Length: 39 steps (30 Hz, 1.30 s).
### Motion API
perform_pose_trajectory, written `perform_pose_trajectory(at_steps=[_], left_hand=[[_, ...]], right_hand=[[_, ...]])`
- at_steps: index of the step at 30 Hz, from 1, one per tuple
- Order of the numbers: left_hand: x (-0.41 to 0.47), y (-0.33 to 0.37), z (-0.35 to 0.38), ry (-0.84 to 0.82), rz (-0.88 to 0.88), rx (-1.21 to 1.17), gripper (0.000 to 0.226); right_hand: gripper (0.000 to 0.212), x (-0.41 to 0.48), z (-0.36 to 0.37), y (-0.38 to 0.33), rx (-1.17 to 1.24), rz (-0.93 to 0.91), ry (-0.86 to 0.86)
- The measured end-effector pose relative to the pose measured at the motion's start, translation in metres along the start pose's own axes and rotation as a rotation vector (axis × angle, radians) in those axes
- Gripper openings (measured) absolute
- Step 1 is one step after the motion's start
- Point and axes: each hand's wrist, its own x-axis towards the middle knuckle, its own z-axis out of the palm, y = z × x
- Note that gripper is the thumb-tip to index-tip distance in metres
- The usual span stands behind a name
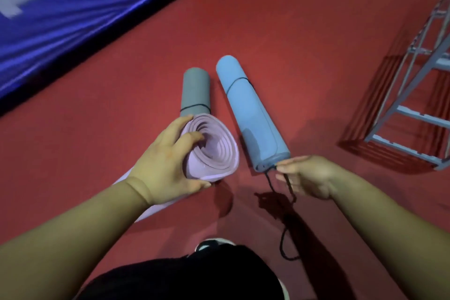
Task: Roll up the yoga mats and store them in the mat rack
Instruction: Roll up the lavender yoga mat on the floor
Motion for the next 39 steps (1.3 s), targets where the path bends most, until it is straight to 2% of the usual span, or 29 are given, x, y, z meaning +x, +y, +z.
perform_pose_trajectory(at_steps=[7,12,15,17,22,25,29,32,34,35,36,37,38,39], left_hand=[[-0.103,-0.007,-0.089,0.344,-0.227,0.014,0.083],[-0.179,-0.002,-0.156,0.696,-0.426,-0.010,0.088],[-0.219,-0.001,-0.179,0.822,-0.534,-0.059,0.095],[-0.239,0.000,-0.185,0.859,-0.601,-0.128,0.098],[-0.275,-0.006,-0.193,0.890,-0.715,-0.210,0.114],[-0.286,-0.012,-0.199,0.816,-0.736,-0.278,0.134],[-0.302,-0.021,-0.208,0.719,-0.746,-0.415,0.146],[-0.307,-0.030,-0.218,0.595,-0.666,-0.501,0.131],[-0.318,-0.033,-0.212,0.683,-0.592,-0.529,0.100],[-0.313,-0.033,-0.211,0.777,-0.624,-0.554,0.086],[-0.307,-0.031,-0.215,0.780,-0.617,-0.546,0.074],[-0.302,-0.031,-0.221,0.758,-0.628,-0.537,0.069],[-0.293,-0.032,-0.223,0.832,-0.710,-0.583,0.068],[-0.288,-0.032,-0.224,0.943,-0.798,-0.513,0.066]], right_hand=[[0.020,-0.063,0.169,-0.109,-0.164,-0.438,-0.263],[0.019,-0.115,0.308,-0.139,-0.282,-0.654,-0.443],[0.018,-0.142,0.381,-0.135,-0.315,-0.730,-0.536],[0.019,-0.154,0.420,-0.125,-0.309,-0.737,-0.578],[0.019,-0.175,0.475,-0.102,-0.246,-0.731,-0.552],[0.021,-0.178,0.489,-0.090,-0.234,-0.778,-0.567],[0.023,-0.173,0.490,-0.082,-0.211,-0.815,-0.636],[0.025,-0.170,0.485,-0.083,-0.210,-0.802,-0.712],[0.026,-0.171,0.483,-0.082,-0.201,-0.769,-0.769],[0.027,-0.171,0.483,-0.080,-0.198,-0.752,-0.800],[0.027,-0.172,0.483,-0.079,-0.201,-0.744,-0.823],[0.028,-0.174,0.483,-0.077,-0.210,-0.749,-0.833],[0.028,-0.175,0.485,-0.075,-0.218,-0.766,-0.828],[0.028,-0.175,0.487,-0.074,-0.219,-0.787,-0.812]])
